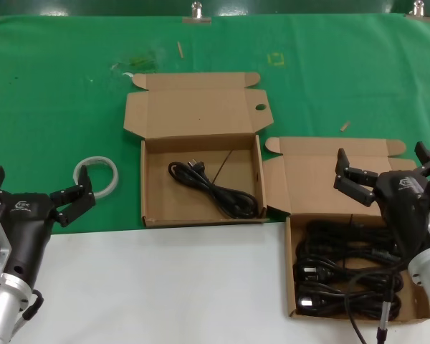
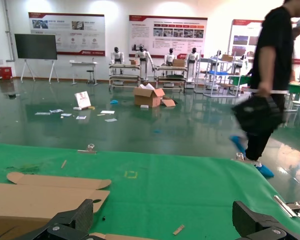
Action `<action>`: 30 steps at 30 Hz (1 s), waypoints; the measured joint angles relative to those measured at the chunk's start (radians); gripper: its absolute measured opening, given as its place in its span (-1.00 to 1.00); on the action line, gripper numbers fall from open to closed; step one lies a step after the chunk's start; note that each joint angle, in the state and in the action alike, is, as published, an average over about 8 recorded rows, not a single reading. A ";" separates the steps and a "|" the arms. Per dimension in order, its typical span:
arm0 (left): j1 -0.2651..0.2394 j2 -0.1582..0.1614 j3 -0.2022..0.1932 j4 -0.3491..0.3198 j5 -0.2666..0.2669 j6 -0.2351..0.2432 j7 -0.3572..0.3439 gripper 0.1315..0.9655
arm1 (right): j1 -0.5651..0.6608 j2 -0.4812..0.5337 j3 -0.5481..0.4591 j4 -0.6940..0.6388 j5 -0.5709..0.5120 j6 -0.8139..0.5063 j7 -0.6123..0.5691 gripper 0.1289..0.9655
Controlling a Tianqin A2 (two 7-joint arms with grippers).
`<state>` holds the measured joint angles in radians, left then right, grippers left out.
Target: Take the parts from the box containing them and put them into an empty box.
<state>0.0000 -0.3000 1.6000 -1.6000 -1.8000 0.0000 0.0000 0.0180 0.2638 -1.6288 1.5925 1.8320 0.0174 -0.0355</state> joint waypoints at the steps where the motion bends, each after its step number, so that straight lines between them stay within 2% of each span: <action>1: 0.000 0.000 0.000 0.000 0.000 0.000 0.000 1.00 | 0.000 0.000 0.000 0.000 0.000 0.000 0.000 1.00; 30: 0.000 0.000 0.000 0.000 0.000 0.000 0.000 1.00 | 0.000 0.000 0.000 0.000 0.000 0.000 0.000 1.00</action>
<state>0.0000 -0.3000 1.6000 -1.6000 -1.8000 0.0000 0.0000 0.0180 0.2638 -1.6288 1.5925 1.8320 0.0174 -0.0355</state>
